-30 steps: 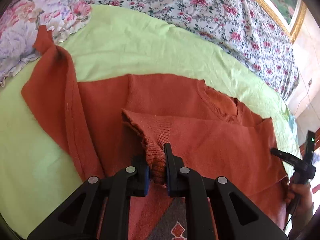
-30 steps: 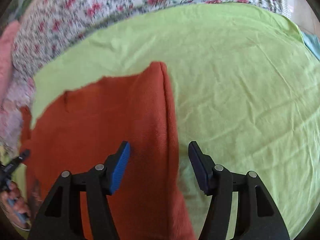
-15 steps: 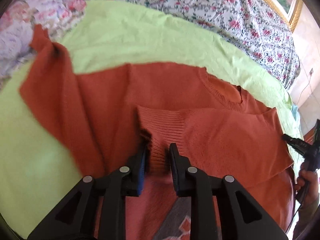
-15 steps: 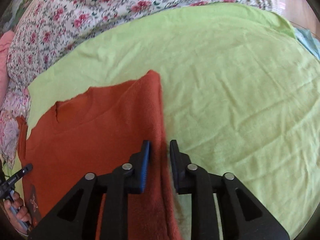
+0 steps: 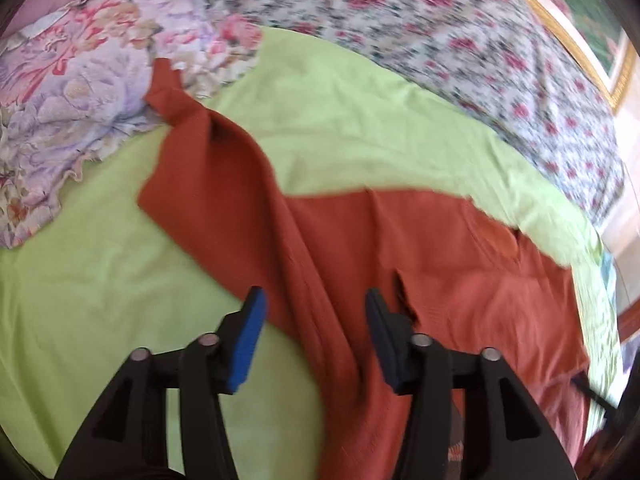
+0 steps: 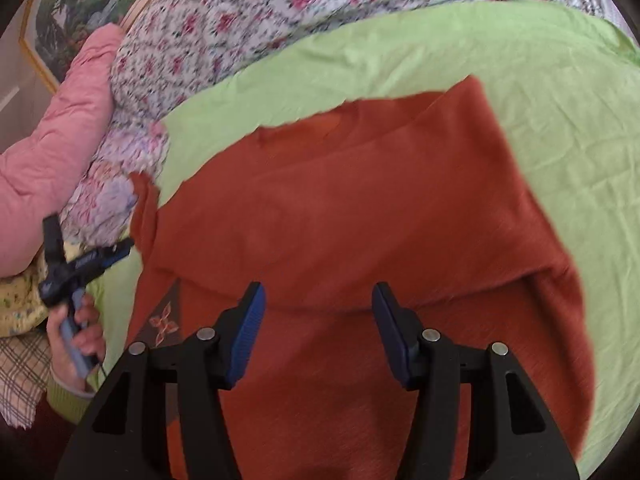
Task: Fold small clothes
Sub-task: 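Fold the held sleeve across the body with the left tool and release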
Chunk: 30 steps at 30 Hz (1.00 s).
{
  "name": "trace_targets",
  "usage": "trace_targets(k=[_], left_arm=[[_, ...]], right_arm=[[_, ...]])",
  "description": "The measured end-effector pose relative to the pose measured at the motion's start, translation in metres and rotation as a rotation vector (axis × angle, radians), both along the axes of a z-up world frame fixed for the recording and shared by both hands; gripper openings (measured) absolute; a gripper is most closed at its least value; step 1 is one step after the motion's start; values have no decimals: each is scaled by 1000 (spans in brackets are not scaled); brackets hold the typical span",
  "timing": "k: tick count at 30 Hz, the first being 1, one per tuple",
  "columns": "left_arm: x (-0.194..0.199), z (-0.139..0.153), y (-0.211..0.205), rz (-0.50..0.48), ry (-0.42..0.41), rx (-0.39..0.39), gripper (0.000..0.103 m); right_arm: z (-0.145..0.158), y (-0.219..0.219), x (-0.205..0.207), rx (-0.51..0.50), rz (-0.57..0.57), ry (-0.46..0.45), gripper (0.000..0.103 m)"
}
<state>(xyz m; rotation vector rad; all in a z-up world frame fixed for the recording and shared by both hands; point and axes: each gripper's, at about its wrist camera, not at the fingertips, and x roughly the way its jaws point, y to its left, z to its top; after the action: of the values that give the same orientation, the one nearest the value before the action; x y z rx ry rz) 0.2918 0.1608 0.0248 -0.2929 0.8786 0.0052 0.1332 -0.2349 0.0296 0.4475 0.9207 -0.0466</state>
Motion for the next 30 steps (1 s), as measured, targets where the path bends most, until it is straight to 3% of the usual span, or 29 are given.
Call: trace_targets(k=[5, 10, 15, 16, 17, 19, 20, 24, 30], left_arm=[[62, 2, 27, 58, 32, -14, 61], [138, -11, 46, 112, 103, 82, 62], [188, -37, 68, 167, 181, 105, 61], [191, -37, 70, 174, 177, 114, 48], [195, -37, 71, 175, 172, 128, 24], [197, -34, 70, 164, 171, 150, 4], [195, -30, 68, 154, 162, 156, 2], [164, 4, 35, 61, 52, 166, 2], [91, 59, -53, -146, -133, 99, 2]], right_arm=[[-13, 22, -3, 43, 35, 28, 57], [-19, 25, -6, 70, 29, 56, 57], [-17, 23, -4, 75, 39, 67, 57], [-18, 23, -3, 77, 40, 70, 57], [-18, 23, -2, 81, 41, 72, 57], [-20, 25, -2, 85, 43, 76, 57], [-21, 25, -2, 88, 43, 75, 57], [-20, 24, -4, 92, 28, 55, 57], [-16, 18, -12, 122, -15, 23, 57]])
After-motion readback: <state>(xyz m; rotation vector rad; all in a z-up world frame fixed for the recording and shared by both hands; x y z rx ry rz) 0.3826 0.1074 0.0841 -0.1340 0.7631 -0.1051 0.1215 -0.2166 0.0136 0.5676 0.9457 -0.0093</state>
